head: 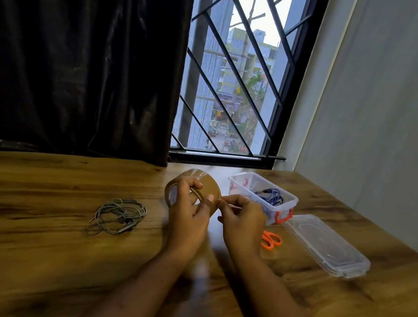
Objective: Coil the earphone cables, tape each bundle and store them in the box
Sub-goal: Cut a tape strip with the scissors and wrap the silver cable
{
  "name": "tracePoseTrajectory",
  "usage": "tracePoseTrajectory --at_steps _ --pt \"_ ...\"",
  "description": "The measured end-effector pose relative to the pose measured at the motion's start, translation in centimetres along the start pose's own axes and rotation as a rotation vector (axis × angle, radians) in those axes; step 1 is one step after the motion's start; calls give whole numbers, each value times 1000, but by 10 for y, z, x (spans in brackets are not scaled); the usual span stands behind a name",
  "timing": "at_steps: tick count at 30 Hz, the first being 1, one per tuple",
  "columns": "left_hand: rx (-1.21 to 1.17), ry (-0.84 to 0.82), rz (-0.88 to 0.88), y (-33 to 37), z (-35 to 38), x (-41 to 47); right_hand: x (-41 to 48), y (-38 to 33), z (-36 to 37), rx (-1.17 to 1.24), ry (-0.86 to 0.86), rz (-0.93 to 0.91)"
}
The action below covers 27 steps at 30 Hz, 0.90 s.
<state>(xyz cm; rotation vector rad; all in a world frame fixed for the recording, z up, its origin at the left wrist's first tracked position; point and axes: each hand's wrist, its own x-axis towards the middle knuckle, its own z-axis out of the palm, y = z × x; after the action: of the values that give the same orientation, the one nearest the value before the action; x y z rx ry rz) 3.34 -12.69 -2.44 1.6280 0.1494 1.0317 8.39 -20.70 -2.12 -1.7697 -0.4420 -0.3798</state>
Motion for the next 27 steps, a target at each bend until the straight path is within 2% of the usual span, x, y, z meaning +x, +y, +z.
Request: tracePoseTrajectory --at_steps 6,11,18,24,27 --pt "94 19 61 3 6 -2 3 0 4 -225 22 -51" --pt "140 41 89 5 6 -2 5 -4 1 -219 53 -118" --pt "71 -47 39 7 1 3 10 -4 -12 -170 38 -136" --pt "-206 -127 -175 13 -4 9 15 -4 -24 -49 -57 -74" --pt "-363 -126 -302 12 -6 10 15 -7 -28 -54 -110 -113"
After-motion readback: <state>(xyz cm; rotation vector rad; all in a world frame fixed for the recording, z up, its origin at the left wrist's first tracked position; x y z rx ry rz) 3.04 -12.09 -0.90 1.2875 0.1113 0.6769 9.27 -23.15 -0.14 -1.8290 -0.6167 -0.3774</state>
